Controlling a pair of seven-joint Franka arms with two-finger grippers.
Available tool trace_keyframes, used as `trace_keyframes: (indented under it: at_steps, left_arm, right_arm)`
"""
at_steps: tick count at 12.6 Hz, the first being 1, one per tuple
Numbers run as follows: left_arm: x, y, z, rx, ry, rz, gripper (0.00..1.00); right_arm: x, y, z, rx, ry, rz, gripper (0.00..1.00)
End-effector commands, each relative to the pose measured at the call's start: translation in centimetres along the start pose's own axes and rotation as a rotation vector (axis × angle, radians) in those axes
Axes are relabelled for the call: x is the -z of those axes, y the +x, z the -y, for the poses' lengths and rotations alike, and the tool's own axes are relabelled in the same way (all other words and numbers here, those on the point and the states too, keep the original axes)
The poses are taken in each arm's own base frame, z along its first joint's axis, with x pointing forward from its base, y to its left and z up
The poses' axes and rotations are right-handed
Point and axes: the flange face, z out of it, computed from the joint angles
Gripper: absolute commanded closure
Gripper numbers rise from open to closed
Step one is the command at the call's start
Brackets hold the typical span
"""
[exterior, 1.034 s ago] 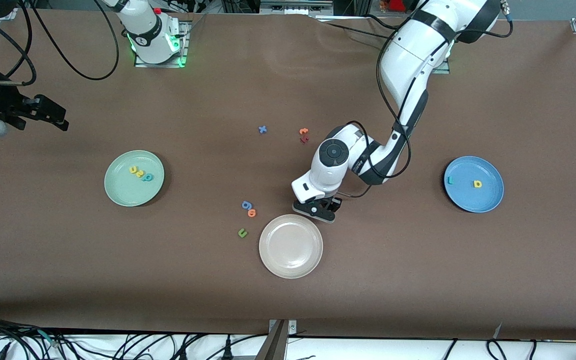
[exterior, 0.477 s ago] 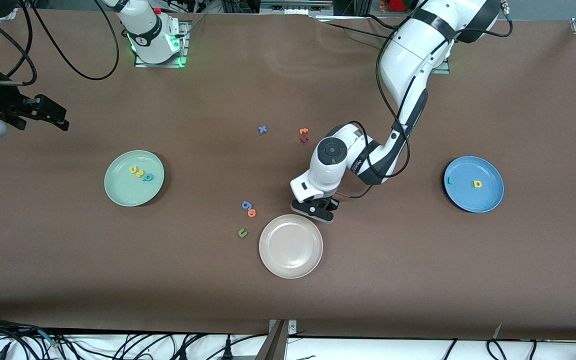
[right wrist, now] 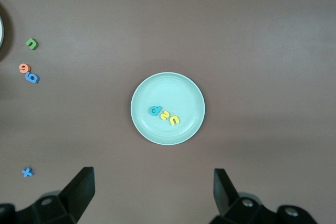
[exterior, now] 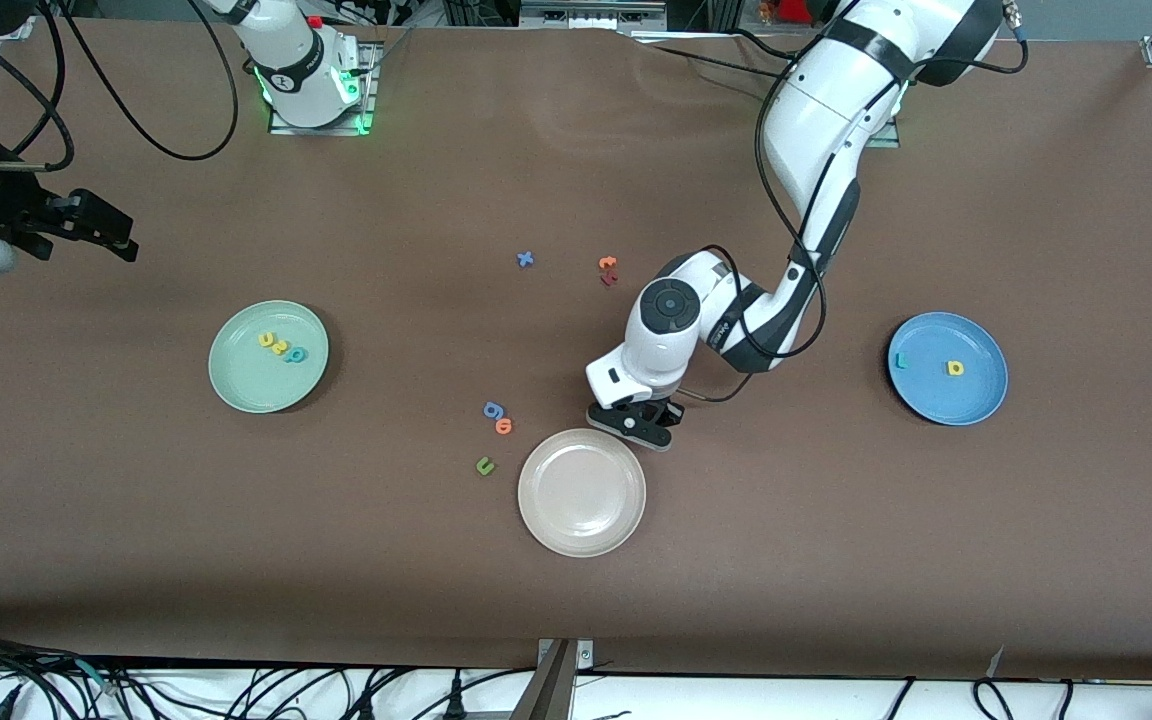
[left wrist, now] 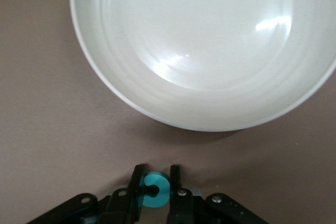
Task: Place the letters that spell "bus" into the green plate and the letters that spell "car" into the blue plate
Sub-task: 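Close the left gripper on the cyan c and lift it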
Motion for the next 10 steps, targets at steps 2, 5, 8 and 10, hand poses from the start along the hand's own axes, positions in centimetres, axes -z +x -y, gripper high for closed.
trace_keyframes:
  at_steps: [2, 5, 8, 10]
  left_arm:
    - [0.4, 0.6, 4.5, -0.037, -0.052, 0.028, 1.0]
    - [3.9, 0.1, 11.7, -0.078, -0.088, 0.071, 0.99]
    - [6.6, -0.9, 19.1, -0.155, -0.097, 0.132, 0.96]
    - [7.6, -2.8, 23.2, -0.226, -0.121, 0.15, 0.94]
  right_arm:
    - [0.2, -0.1, 0.1, -0.001, 0.01, -0.004, 0.0]
    - [0.2, -0.1, 0.1, 0.0, 0.009, -0.004, 0.0]
    - [0.2, -0.1, 0.1, 0.0, 0.01, -0.004, 0.0]
    - [0.2, -0.1, 0.1, 0.0, 0.01, -0.004, 0.0]
